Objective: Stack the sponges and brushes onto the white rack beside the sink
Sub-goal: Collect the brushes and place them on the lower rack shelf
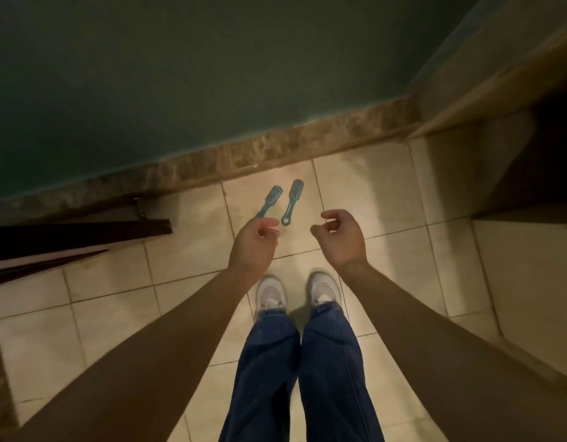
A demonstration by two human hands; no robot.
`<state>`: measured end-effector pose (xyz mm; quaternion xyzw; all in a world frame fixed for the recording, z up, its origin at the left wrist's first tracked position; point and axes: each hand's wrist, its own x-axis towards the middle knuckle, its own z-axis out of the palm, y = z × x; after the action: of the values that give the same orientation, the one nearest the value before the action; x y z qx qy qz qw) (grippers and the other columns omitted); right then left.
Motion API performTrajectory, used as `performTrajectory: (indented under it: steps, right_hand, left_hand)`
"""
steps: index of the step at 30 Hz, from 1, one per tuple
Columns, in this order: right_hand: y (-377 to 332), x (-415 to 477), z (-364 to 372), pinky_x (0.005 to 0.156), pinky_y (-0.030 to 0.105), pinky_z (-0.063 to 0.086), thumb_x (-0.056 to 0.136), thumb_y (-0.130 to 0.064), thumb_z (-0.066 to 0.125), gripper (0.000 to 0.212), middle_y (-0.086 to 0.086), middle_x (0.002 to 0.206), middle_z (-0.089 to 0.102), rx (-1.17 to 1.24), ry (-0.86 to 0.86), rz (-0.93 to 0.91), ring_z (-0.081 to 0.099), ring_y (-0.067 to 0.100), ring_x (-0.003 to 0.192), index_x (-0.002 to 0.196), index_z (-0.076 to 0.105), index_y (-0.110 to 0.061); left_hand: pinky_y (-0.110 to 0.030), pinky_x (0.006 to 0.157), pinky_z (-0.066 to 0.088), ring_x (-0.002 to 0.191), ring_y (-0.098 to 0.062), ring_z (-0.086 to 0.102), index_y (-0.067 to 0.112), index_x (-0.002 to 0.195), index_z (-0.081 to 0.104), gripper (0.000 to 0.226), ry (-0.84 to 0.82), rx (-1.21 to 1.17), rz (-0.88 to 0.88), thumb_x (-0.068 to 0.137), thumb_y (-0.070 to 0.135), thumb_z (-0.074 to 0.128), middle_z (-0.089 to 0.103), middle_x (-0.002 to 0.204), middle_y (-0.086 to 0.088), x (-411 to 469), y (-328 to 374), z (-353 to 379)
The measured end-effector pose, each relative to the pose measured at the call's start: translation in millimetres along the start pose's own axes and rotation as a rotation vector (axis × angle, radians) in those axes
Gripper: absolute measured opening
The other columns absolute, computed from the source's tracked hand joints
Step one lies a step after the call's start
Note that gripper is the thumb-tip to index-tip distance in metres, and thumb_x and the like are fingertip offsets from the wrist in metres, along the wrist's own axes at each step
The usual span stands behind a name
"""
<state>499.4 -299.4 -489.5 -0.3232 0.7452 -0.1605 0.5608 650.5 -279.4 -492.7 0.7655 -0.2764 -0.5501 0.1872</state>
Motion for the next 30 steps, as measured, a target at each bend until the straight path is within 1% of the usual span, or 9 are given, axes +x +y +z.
performTrajectory:
  steps: [2,4,9,12,15,17,20,22,30]
  right_hand:
    - [20,33,18,0.064,0.025,0.045,0.083,-0.016,0.066,0.024,-0.008,0.079,0.055,-0.013,0.006,0.008,0.055,0.010,0.066,0.106,0.057,-0.020]
    - [39,64,36,0.069,0.030,0.047,0.083,-0.018,0.067,0.024,-0.009,0.078,0.055,-0.039,0.013,0.007,0.054,0.011,0.067,0.104,0.057,-0.022]
    - [81,143,85,0.067,0.026,0.042,0.083,-0.024,0.069,0.023,-0.011,0.073,0.054,-0.092,0.046,-0.015,0.053,0.005,0.065,0.102,0.057,-0.021]
    - [97,190,112,0.059,0.025,0.041,0.084,-0.031,0.069,0.028,-0.008,0.078,0.058,-0.111,0.088,-0.009,0.054,0.008,0.067,0.107,0.059,-0.017]
    - [105,233,132,0.066,0.025,0.041,0.085,-0.034,0.070,0.035,0.002,0.099,0.064,-0.148,0.100,-0.010,0.057,0.015,0.080,0.112,0.058,-0.014]
    - [109,256,140,0.072,0.027,0.043,0.084,-0.037,0.071,0.042,0.005,0.109,0.063,-0.201,0.103,-0.020,0.058,0.019,0.090,0.115,0.057,-0.012]
    - [114,281,148,0.089,0.038,0.052,0.079,-0.045,0.074,0.061,0.009,0.122,0.057,-0.300,0.108,-0.027,0.059,0.027,0.110,0.124,0.051,-0.011]
    - [117,288,152,0.090,0.041,0.051,0.075,-0.048,0.076,0.069,0.008,0.126,0.052,-0.364,0.143,-0.040,0.057,0.028,0.113,0.126,0.048,-0.012]
    - [134,292,154,0.088,0.035,0.044,0.073,-0.038,0.073,0.042,0.004,0.119,0.052,-0.603,0.251,-0.152,0.052,0.026,0.109,0.111,0.064,-0.021]
  left_hand:
    - [-0.034,0.090,0.051,0.095,-0.028,0.059,0.019,0.096,0.059,0.023,-0.019,0.064,0.023,0.093,0.000,0.047,0.063,0.108,-0.017,39,-23,8]
    - [-0.042,0.094,0.050,0.098,-0.031,0.061,0.021,0.098,0.060,0.021,-0.015,0.128,0.043,0.092,0.004,0.050,0.064,0.108,-0.014,74,-45,15]
    - [-0.023,0.078,0.047,0.082,-0.002,0.058,0.034,0.098,0.058,0.020,0.025,0.259,0.098,0.088,0.017,0.058,0.060,0.091,0.016,150,-100,36]
    - [-0.024,0.079,0.049,0.085,-0.008,0.061,0.031,0.102,0.058,0.025,0.016,0.259,0.116,0.085,0.013,0.061,0.062,0.092,0.013,192,-125,46]
    - [-0.044,0.094,0.050,0.096,-0.025,0.063,0.019,0.107,0.058,0.030,0.027,0.223,0.157,0.081,0.003,0.061,0.064,0.101,-0.007,230,-146,52]
    - [-0.050,0.093,0.049,0.097,-0.033,0.062,0.017,0.107,0.056,0.031,0.054,0.212,0.158,0.080,0.004,0.062,0.063,0.103,-0.015,253,-154,56]
    - [-0.036,0.091,0.050,0.099,-0.024,0.062,0.022,0.117,0.052,0.041,0.128,0.324,0.135,0.080,0.021,0.069,0.061,0.113,-0.007,278,-157,63]
    - [-0.026,0.086,0.044,0.104,-0.021,0.060,0.020,0.126,0.050,0.052,0.182,0.451,0.130,0.079,0.031,0.072,0.056,0.122,-0.005,289,-158,65]
    - [-0.034,0.085,0.048,0.106,-0.024,0.058,0.025,0.113,0.061,0.037,0.317,0.655,0.143,0.078,0.030,0.072,0.050,0.121,-0.004,294,-159,74]
